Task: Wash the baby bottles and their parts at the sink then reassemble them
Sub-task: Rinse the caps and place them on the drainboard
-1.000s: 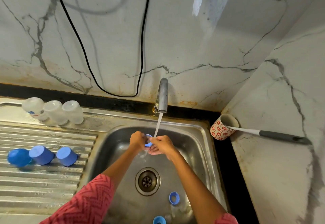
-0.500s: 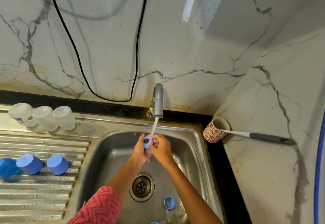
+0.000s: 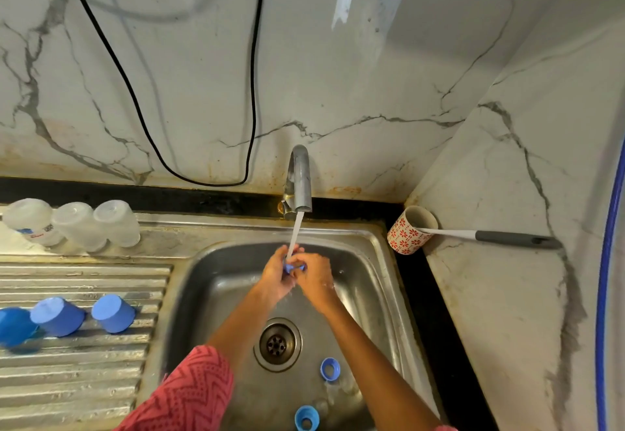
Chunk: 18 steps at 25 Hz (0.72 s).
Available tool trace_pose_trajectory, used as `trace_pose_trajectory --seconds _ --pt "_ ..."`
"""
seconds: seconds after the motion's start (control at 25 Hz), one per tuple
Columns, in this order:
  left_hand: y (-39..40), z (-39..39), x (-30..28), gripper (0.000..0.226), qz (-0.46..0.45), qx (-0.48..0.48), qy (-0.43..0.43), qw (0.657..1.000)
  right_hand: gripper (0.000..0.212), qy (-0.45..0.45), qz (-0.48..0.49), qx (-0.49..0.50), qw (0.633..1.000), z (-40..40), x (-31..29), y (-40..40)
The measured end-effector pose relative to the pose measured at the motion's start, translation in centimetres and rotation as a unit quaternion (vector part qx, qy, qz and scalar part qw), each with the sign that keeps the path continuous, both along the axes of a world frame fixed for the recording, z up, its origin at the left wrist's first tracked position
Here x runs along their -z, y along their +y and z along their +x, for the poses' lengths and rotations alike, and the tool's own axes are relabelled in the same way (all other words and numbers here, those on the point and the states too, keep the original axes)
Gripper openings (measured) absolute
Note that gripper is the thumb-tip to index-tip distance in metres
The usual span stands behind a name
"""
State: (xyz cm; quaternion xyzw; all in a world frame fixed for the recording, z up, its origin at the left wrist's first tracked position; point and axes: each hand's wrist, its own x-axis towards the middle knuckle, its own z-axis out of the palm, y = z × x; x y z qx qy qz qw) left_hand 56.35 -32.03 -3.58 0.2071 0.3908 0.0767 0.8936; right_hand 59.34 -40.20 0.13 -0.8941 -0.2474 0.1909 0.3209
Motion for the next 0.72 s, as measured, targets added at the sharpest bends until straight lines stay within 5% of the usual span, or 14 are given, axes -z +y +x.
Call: trace_pose_trajectory --seconds 0.16,0.36,0.56,0.72 --pt "0.5 -0.8 0.5 0.035 -0.006 -0.004 -0.002 1.000 0.051 0.038 0.053 0.025 0.998 -0.5 0.5 -0.1" --pt "0.8 -0.8 0.9 0.042 0.023 0.034 0.011 0.999 0.053 0.089 0.039 0.007 0.995 -1.3 1.8 0.1" --pt "4.5 0.5 -1.8 0.016 0.182 0.098 0.041 0.978 0.039 0.207 0.161 0.114 0.958 0.1 0.8 2.0" --pt "6.9 4.4 -4.3 0.022 0.261 0.051 0.059 0.962 0.046 0.268 0.198 0.127 0.934 -0.1 2.8 0.7"
